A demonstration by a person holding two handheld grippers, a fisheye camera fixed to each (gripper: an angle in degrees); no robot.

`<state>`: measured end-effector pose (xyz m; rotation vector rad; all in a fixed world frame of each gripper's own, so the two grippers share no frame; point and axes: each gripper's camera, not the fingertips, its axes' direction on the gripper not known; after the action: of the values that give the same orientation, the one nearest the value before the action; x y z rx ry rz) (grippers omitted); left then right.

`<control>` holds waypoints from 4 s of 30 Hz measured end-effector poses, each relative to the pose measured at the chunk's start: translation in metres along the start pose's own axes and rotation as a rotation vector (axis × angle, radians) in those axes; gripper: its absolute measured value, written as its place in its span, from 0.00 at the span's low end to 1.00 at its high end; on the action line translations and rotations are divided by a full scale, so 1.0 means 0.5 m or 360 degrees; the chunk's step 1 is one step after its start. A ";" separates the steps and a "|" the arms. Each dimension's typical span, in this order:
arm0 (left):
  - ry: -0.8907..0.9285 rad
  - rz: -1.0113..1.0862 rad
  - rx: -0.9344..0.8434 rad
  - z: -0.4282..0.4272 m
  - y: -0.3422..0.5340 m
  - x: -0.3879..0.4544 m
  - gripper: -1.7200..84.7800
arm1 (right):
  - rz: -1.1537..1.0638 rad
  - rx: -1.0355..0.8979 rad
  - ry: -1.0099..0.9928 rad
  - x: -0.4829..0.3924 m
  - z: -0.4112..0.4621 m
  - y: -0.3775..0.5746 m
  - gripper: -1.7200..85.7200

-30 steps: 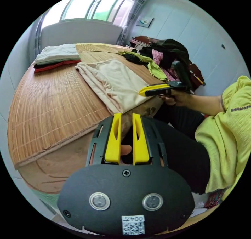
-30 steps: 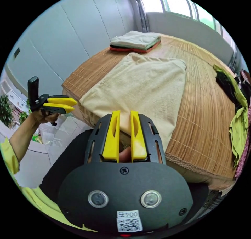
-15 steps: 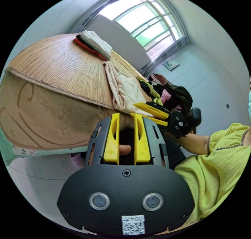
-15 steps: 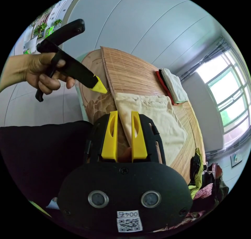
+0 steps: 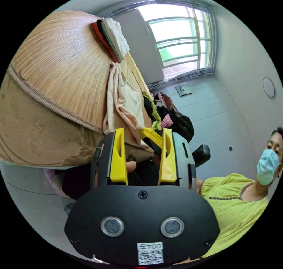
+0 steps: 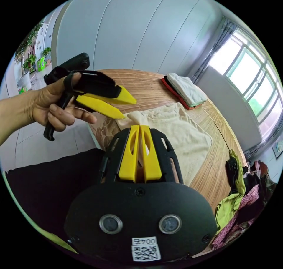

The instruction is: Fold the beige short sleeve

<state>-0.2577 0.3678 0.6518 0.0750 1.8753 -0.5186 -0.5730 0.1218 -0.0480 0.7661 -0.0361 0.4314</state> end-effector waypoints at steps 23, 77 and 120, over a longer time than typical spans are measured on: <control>-0.0356 0.0024 -0.0277 0.134 -0.217 0.087 0.06 | 0.0472 -0.0040 0.0072 0.052 -0.033 0.156 0.08; -0.0660 0.0249 -0.0061 0.409 -0.363 0.171 0.02 | 0.0748 -0.0354 -0.0004 0.421 0.062 0.324 0.07; -0.0763 0.0300 0.0377 0.110 0.074 0.171 0.02 | 0.1253 0.0025 -0.0284 0.502 -0.066 0.673 0.08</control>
<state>-0.2295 0.3632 0.5476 0.2588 1.3200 -0.5686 -0.4797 0.4505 0.1980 0.7863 -0.5144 1.1081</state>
